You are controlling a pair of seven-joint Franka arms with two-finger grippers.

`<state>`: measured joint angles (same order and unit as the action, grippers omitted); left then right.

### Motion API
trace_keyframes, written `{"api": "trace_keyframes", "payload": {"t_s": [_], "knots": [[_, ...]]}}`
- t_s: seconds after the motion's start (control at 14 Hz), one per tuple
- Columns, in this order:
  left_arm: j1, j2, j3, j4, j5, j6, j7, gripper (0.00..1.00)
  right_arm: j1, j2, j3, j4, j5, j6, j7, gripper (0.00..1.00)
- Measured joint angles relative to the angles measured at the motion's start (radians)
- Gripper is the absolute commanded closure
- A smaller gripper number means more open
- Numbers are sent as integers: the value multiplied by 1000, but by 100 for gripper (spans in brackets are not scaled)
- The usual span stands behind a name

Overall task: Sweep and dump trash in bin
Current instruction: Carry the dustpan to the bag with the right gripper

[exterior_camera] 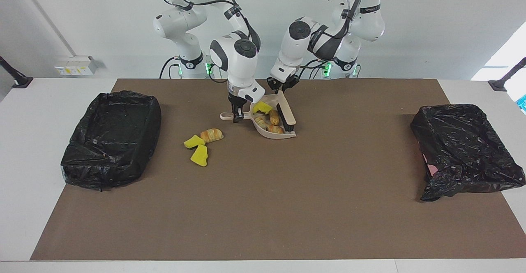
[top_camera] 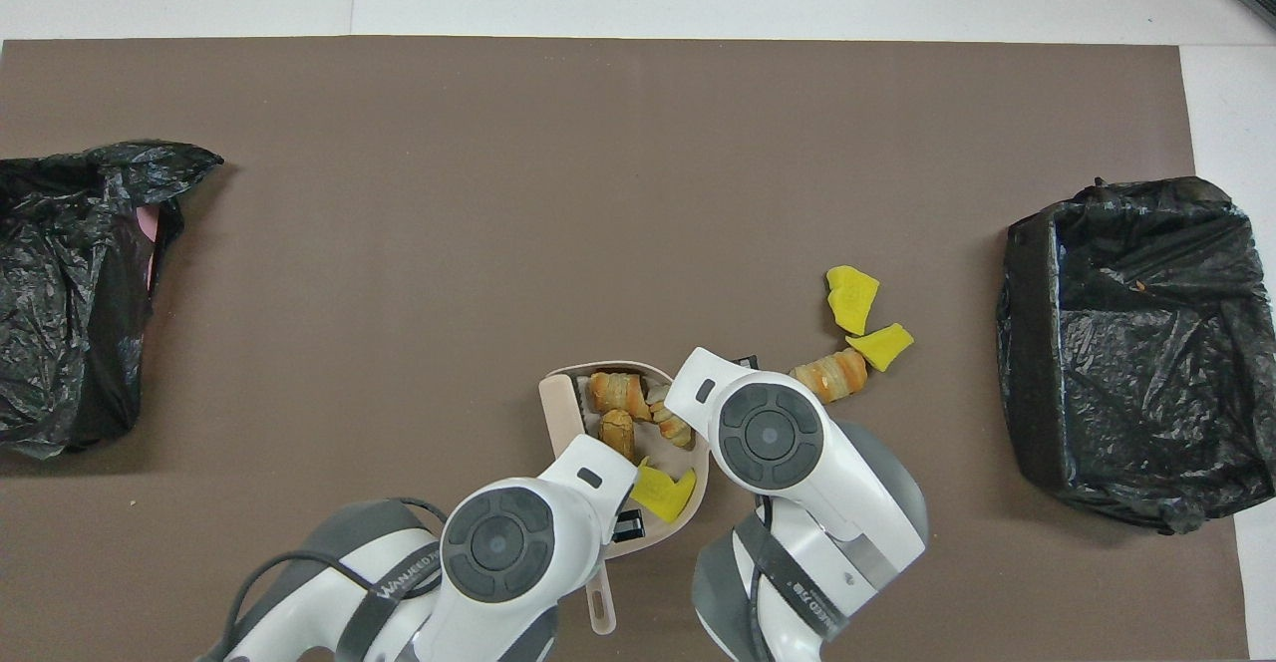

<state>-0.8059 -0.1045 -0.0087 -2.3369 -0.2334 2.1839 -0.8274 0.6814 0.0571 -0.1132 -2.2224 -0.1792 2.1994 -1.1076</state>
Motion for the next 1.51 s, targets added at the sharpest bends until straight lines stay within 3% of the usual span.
{"api": "trace_keyframes", "payload": {"t_s": [0.21, 0.57, 0.79, 1.07, 1.36, 1.51], "knots": [[83, -2, 5, 56, 46, -106, 5, 100, -26, -10, -1, 7, 0, -31, 0, 100], [131, -2, 4, 65, 61, -128, 14, 100, -156, -100, -4, 62, 17, -195, -57, 100], [124, -19, -12, 22, 62, -83, 16, 100, -291, -157, -10, 138, 52, -332, -184, 100], [16, -40, -25, -72, 61, 23, -4, 100, -532, -207, -26, 255, 58, -467, -312, 100], [-87, -38, -30, -141, 61, 103, -92, 100, -779, -206, -41, 300, 36, -490, -369, 100], [-92, -38, -29, -145, 61, 103, -113, 100, -864, -203, -44, 306, -58, -455, -392, 100]]}}
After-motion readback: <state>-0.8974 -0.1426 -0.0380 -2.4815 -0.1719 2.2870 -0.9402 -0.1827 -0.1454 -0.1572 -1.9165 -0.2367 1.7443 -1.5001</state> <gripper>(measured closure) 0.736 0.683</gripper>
